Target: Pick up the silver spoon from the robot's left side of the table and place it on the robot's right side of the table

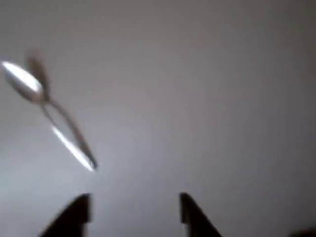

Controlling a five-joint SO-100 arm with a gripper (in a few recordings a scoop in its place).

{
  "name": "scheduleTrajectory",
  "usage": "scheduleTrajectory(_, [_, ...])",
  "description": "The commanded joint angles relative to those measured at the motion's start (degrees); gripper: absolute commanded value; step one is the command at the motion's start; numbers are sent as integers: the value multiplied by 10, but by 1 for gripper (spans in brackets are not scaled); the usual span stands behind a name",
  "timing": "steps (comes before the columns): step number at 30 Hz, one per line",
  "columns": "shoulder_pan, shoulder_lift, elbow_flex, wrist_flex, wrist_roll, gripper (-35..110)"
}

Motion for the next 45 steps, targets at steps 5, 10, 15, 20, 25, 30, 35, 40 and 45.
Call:
scheduleTrajectory(5, [-124,-518,-507,97,-14,32])
scheduleTrajectory(10, [-119,-756,-795,174,-39,32])
scheduleTrajectory(15, [-105,-838,-928,177,-60,32])
scheduleTrajectory(20, [-92,-844,-940,162,-80,25])
scheduleTrajectory(25, [-65,-888,-940,170,-92,-2])
scheduleTrajectory(30, [-40,-934,-940,174,-99,-2])
scheduleTrajectory(35, [-16,-909,-944,183,-89,-2])
scheduleTrajectory(40, [24,-712,-777,186,-120,-2])
scheduleTrajectory(45, [98,-492,-505,183,-216,-2])
